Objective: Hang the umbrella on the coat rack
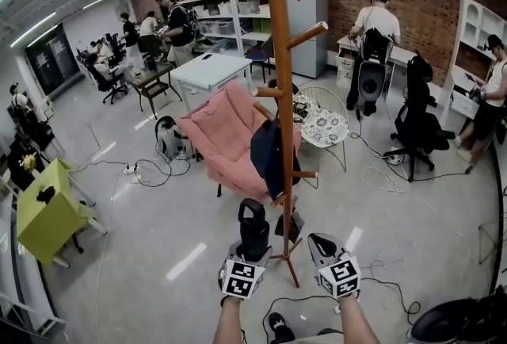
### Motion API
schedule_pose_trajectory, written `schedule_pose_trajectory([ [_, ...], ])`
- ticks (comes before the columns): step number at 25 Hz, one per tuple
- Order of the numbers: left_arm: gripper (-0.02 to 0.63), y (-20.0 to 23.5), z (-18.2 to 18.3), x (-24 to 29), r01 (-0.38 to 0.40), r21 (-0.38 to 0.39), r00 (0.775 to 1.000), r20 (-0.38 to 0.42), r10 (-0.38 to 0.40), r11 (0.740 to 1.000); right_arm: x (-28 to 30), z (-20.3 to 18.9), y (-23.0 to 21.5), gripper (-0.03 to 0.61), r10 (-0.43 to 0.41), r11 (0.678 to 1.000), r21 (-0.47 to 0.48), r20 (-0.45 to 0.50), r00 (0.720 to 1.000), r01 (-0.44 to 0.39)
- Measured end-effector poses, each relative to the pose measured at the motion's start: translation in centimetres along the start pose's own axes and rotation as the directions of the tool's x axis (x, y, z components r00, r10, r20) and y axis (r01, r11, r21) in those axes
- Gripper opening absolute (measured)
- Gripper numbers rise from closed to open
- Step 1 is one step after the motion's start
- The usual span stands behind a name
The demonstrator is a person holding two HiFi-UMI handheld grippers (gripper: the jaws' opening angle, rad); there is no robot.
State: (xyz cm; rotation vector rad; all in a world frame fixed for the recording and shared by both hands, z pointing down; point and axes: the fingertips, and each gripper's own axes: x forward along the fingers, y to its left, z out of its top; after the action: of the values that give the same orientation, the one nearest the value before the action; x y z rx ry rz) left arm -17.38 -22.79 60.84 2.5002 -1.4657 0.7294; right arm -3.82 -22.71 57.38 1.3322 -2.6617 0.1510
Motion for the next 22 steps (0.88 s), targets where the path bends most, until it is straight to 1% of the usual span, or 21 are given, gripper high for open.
schedule_pose_trajectory([
  [3,0.259,1.0,1.5,0.1,0.031,0.043,1.000,-0.006,-0.031,0.999,0.6,-0.4,0.4,0.003,-0.005,1.000,0.003,-0.016,1.000,0.005],
  [8,0.259,1.9,4.4,0.4,0.054,0.091,0.998,0.010,-0.055,0.994,1.7,0.0,-0.2,0.003,-0.010,0.998,0.064,-0.004,1.000,0.011],
  [11,0.259,2.2,5.7,0.9,0.062,0.127,0.998,0.003,-0.063,0.990,2.3,0.7,-0.6,0.003,-0.003,0.996,0.085,0.012,1.000,0.002],
  [16,0.259,2.5,8.7,1.2,0.057,0.211,0.998,-0.003,-0.058,0.976,3.4,2.0,-0.9,0.003,0.025,0.995,0.093,0.035,0.999,-0.028],
  [19,0.259,2.6,10.4,1.6,0.067,0.226,0.998,-0.006,-0.068,0.972,4.0,2.4,-0.9,0.003,0.042,0.994,0.098,0.043,0.998,-0.046],
  [22,0.259,2.6,11.8,1.7,0.081,0.213,0.996,0.004,-0.083,0.974,4.3,2.5,-0.7,0.003,0.055,0.994,0.097,0.043,0.998,-0.059],
])
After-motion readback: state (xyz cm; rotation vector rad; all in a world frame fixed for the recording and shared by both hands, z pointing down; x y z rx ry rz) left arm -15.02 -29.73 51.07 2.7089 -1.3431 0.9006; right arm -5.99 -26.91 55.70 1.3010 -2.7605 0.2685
